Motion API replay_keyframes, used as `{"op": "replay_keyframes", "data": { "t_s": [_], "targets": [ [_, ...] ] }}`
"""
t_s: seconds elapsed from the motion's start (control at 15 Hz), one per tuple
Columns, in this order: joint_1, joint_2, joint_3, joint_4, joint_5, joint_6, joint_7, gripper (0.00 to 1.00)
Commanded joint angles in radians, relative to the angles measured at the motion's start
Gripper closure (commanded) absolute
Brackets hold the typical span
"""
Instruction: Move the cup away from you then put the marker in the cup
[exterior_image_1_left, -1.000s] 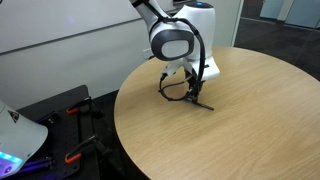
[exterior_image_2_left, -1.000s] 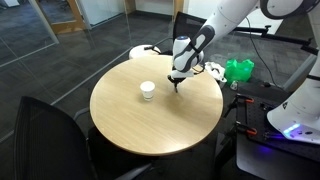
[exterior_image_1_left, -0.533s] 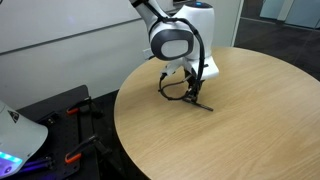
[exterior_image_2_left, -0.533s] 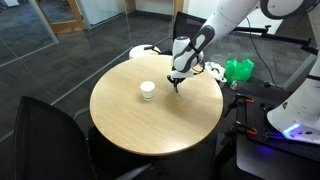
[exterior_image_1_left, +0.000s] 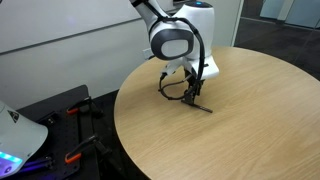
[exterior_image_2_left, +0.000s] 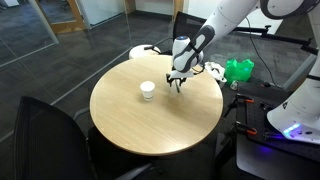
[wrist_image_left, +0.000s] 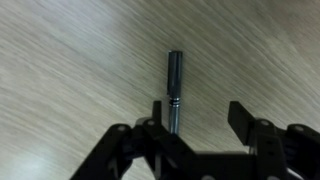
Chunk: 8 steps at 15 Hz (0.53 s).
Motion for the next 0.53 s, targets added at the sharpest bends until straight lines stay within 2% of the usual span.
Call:
{"op": "replay_keyframes", "data": {
  "t_s": [0.0, 0.07, 0.2, 0.4, 0.47],
  "targets": [
    [-0.002, -0.028, 0.001, -0.025, 0.017, 0.014, -0.014, 0.16],
    [-0.004, -0.026, 0.001, -0.025, 0.019, 0.014, -0.013, 0.14],
    [-0.008, -0.024, 0.001, -0.026, 0.020, 0.013, -0.014, 0.22],
    [-0.014, -0.018, 0.001, -0.024, 0.022, 0.011, -0.012, 0.25],
    [-0.017, -0.017, 0.003, -0.023, 0.024, 0.010, -0.014, 0.48]
  ]
}}
